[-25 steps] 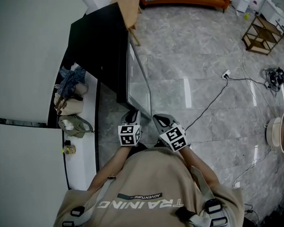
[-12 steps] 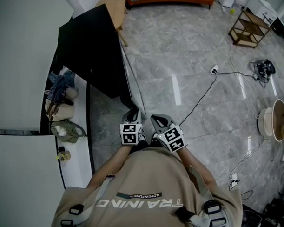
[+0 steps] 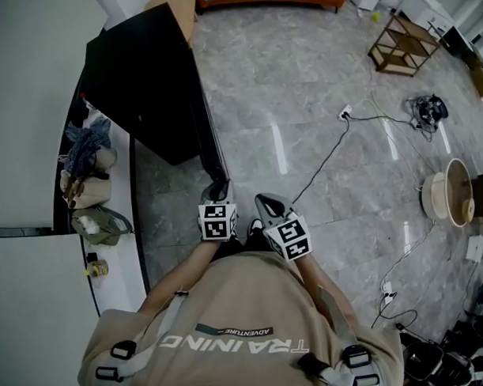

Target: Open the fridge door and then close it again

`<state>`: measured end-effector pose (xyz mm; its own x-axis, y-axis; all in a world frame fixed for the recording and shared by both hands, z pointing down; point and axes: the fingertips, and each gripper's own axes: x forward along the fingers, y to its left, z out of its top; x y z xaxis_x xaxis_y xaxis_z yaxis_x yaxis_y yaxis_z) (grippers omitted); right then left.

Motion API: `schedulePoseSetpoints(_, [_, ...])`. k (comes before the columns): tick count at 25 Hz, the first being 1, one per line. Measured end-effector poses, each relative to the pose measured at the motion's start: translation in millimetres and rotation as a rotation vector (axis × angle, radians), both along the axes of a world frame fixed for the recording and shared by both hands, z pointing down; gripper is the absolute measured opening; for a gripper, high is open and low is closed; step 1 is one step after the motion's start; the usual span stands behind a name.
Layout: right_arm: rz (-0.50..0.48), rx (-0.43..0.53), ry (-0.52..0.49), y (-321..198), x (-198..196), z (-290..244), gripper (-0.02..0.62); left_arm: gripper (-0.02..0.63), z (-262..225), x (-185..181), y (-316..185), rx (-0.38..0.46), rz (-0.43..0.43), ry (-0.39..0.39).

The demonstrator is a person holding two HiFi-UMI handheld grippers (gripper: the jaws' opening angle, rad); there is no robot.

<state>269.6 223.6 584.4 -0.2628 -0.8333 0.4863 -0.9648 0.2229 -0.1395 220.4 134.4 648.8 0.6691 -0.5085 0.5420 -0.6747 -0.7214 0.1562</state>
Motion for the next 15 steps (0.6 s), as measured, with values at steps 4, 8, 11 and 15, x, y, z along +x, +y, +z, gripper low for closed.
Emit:
schedulePoseSetpoints(4, [-0.018,-0.012,-0.015,8.6,2.8,4.1,-0.005,0.026,-4.0,-3.2,0.2,0.019,-0.046,-0.013])
schedulePoseSetpoints(8, [-0.060,-0.002,-0.035,3.0,14.8,7.5,-0.005,0.026,11.3,-1.7,1.1,-0.005,-0.101,-0.041])
schedulePoseSetpoints(11, [-0.120,-0.002,-0.045,-3.1,29.6,11.1,-0.005,0.026,14.7,-0.5,-2.0,0.010,-0.180,-0.061])
schedulePoseSetpoints(15, [-0.216,-0.011,-0.043,-7.5,60.5,12.6,-0.005,0.026,15.7,-1.0,-5.4,0.020,-0.307,-0.088])
